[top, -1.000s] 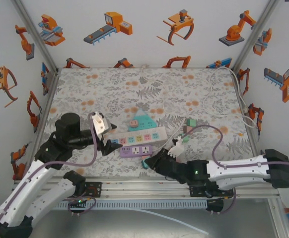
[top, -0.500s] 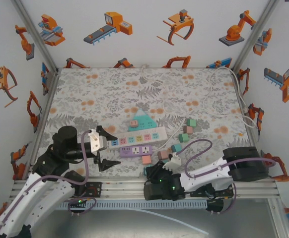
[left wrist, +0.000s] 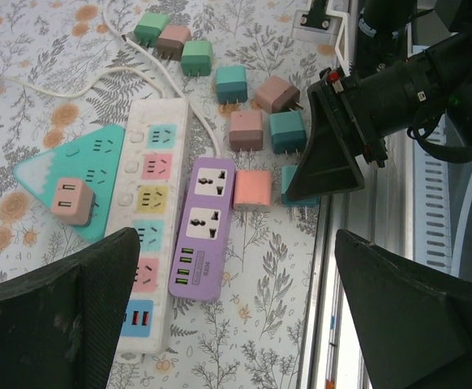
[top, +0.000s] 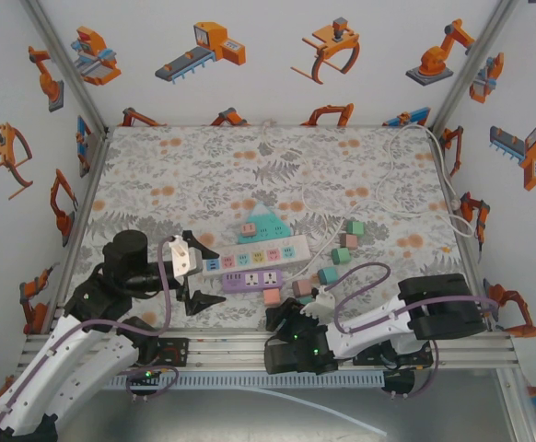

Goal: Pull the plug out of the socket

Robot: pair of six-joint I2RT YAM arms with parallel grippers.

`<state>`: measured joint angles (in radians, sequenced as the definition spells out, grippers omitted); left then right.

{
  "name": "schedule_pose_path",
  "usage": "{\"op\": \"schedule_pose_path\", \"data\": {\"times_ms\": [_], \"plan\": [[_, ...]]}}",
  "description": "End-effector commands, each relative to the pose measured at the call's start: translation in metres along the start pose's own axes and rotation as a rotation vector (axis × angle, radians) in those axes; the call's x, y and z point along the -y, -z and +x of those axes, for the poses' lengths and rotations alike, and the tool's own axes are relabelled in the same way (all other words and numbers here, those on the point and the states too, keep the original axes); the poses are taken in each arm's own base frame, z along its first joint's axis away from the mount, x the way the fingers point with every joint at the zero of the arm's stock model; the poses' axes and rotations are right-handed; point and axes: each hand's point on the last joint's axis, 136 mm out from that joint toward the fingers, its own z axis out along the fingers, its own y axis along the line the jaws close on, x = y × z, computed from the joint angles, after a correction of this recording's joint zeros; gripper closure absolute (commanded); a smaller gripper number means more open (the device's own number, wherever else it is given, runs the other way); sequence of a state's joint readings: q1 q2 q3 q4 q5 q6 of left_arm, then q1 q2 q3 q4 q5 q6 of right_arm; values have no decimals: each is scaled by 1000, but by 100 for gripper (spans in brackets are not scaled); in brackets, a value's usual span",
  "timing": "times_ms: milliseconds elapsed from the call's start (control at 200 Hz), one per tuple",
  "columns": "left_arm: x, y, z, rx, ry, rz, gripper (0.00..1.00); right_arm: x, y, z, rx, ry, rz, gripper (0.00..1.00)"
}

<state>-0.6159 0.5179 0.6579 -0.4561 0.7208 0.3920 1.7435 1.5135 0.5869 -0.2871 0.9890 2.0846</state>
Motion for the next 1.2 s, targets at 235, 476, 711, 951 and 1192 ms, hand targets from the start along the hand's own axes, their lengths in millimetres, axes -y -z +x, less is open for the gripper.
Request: {"op": "schedule_pose_path", "data": {"times_ms": [235,476,711,951,1192], "plan": [[-2,-1,1,3,11,-15,3,-21,19,-31,73,-381,-34,2],[-9,-2,10,-29,17,-50,3,-70,53,-84,159,-76,-95,1],[-29,-7,17,-65,38,-129,3,-116,57,-148,278,437,-60,0],[-51,-4,23,-75,79,-221,3,-149,19,-149,90,946,-368,0],[-76,6,31,-92,134,-349,3,-149,-24,-162,17,1342,-438,0]]}}
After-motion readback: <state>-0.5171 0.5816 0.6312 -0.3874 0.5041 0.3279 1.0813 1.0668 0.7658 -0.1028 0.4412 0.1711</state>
